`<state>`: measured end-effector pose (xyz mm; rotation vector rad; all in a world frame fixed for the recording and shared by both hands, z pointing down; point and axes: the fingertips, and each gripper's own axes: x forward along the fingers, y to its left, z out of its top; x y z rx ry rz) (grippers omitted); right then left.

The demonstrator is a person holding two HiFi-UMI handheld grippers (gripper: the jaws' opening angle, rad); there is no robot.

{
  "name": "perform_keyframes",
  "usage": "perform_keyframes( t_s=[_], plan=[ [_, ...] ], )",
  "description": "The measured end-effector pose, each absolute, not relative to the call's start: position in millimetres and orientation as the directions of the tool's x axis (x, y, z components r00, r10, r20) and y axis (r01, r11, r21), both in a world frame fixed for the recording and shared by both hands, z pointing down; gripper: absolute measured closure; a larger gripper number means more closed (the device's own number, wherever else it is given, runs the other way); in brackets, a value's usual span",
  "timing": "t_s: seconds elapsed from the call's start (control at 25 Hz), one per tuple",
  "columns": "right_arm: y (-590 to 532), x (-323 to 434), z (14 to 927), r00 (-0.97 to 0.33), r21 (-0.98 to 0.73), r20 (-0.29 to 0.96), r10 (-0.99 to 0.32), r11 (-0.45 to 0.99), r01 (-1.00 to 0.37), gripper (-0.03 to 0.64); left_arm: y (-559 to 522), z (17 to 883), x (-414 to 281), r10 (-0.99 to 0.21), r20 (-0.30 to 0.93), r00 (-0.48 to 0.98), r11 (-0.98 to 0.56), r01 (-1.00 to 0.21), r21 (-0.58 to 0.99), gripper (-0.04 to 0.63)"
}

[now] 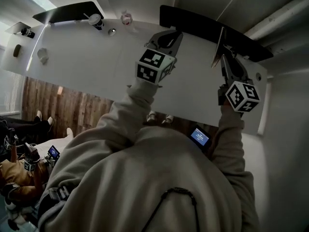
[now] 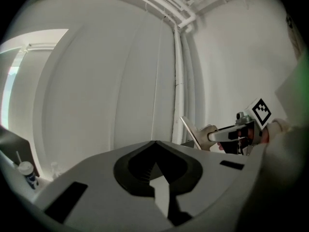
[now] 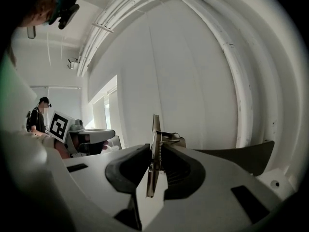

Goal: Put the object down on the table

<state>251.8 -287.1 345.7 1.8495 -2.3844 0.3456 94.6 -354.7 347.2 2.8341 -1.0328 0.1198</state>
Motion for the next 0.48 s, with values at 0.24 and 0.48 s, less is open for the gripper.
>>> perform_keyframes(
  t_s=[0.24, 0.48],
  plan=[
    [-283, 250, 408, -0.288, -0.165, 0.284, -0.914, 0.249, -0.954, 0.522, -348, 407, 101, -0.636, 0.190, 0.748, -0.743, -0.660, 0.111, 0.591],
    [-277, 239, 464, -0.306, -0.212, 0.366, -0.879, 0.241, -0.947, 0.522, -336, 465, 88, -0.629, 0.282, 0.724, -0.714, -0.682, 0.159, 0.591]
  ],
)
